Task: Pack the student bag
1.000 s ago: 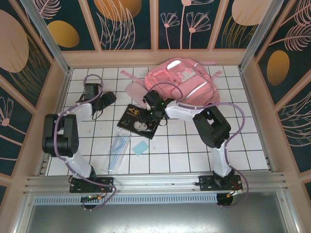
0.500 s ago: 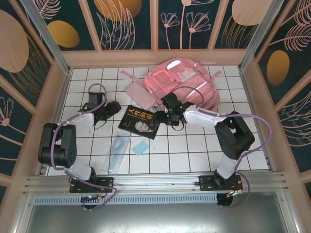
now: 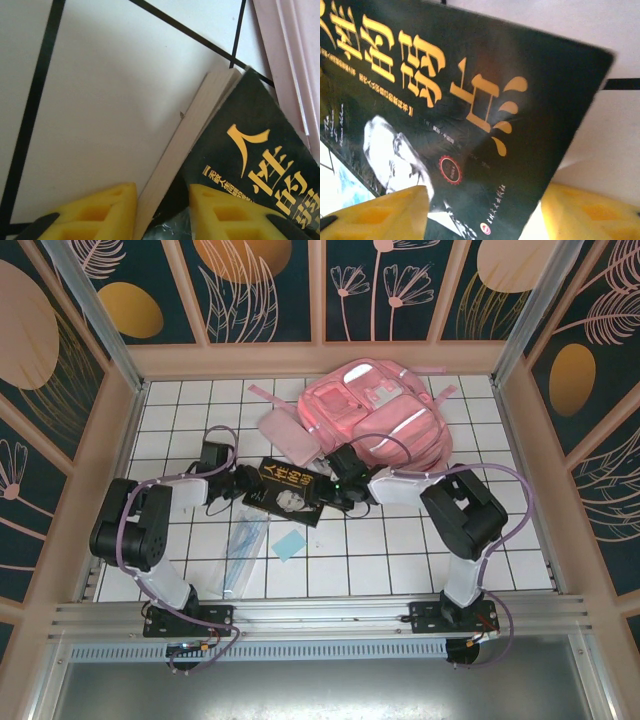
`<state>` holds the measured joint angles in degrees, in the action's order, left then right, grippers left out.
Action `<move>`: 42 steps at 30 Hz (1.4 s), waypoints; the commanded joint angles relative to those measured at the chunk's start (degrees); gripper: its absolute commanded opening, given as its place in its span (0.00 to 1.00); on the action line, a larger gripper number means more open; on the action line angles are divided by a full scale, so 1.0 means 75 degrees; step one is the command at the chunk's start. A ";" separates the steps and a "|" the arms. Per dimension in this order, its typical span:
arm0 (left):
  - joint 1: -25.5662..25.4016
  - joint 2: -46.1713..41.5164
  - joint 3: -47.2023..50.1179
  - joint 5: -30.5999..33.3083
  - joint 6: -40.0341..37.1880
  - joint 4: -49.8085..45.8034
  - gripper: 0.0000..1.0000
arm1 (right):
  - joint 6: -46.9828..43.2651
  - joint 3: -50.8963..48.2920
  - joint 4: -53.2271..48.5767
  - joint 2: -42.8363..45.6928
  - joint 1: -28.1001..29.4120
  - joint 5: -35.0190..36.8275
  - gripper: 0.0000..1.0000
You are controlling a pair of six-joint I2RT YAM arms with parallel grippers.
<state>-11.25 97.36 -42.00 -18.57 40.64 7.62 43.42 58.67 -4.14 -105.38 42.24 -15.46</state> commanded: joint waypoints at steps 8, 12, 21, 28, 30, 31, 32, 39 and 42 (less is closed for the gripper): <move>-0.0299 0.0651 0.0419 -0.0511 0.0757 0.0921 0.28 | 0.0212 0.0256 0.1101 0.0577 0.0239 -0.0481 0.45; -0.0305 0.0653 0.0402 -0.0425 0.0787 0.0904 0.28 | 0.0266 0.0194 0.0956 0.0698 0.0152 -0.0434 0.28; -0.0219 0.0165 -0.0518 0.0515 0.0226 -0.0406 0.59 | -0.0062 0.0451 0.0038 0.1156 -0.0314 -0.0538 0.00; 0.0513 -0.0767 -0.1265 -0.0117 0.0478 -0.0395 0.82 | -0.0643 0.1217 -0.0418 0.2121 -0.1300 -0.2062 0.00; 0.0625 -0.0954 -0.1396 -0.0404 0.0666 -0.0311 0.98 | -0.0802 0.1582 -0.0676 0.2334 -0.1404 -0.2391 0.00; 0.0632 -0.1051 -0.1459 -0.0514 0.0772 -0.0253 0.99 | -0.0936 0.1808 -0.0835 0.2449 -0.1661 -0.2426 0.00; 0.0632 -0.1113 -0.1487 -0.0661 0.0903 -0.0160 0.99 | -0.1050 0.1982 -0.0955 0.2544 -0.1750 -0.2429 0.00; 0.0618 -0.1660 -0.0420 -0.2067 0.3746 0.3112 0.99 | -0.1210 0.2305 -0.0610 0.2896 -0.2299 -0.2297 0.00; 0.0516 -0.2101 0.0095 -0.1876 0.4503 0.4102 0.99 | -0.0979 0.2012 0.0062 0.2908 -0.2325 -0.2119 0.00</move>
<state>-6.61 84.75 -44.31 -30.00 64.05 25.78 35.92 74.48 -11.35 -84.90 24.86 -30.79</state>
